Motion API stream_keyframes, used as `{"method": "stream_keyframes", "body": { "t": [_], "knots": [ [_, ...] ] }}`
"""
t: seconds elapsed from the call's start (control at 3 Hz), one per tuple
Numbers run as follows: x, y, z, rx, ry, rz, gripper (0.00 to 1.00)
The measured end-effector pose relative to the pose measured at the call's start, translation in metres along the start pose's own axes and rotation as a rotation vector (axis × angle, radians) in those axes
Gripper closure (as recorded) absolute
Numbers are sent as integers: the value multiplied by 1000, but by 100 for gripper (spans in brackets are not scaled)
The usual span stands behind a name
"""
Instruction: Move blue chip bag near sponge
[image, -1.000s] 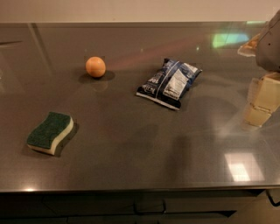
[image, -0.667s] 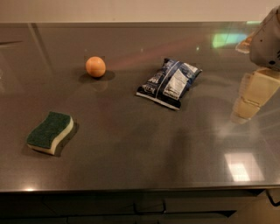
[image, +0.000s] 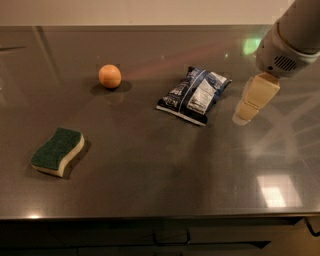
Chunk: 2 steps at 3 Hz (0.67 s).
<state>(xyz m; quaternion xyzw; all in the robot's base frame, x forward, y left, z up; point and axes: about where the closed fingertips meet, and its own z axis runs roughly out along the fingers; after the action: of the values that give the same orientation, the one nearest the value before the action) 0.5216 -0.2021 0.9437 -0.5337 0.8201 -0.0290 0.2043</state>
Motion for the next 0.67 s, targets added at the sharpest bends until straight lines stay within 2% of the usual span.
{"method": "stream_keyframes", "body": {
  "t": [0.67],
  "knots": [
    [-22,-38,54,15,-43,185,0]
  ]
}}
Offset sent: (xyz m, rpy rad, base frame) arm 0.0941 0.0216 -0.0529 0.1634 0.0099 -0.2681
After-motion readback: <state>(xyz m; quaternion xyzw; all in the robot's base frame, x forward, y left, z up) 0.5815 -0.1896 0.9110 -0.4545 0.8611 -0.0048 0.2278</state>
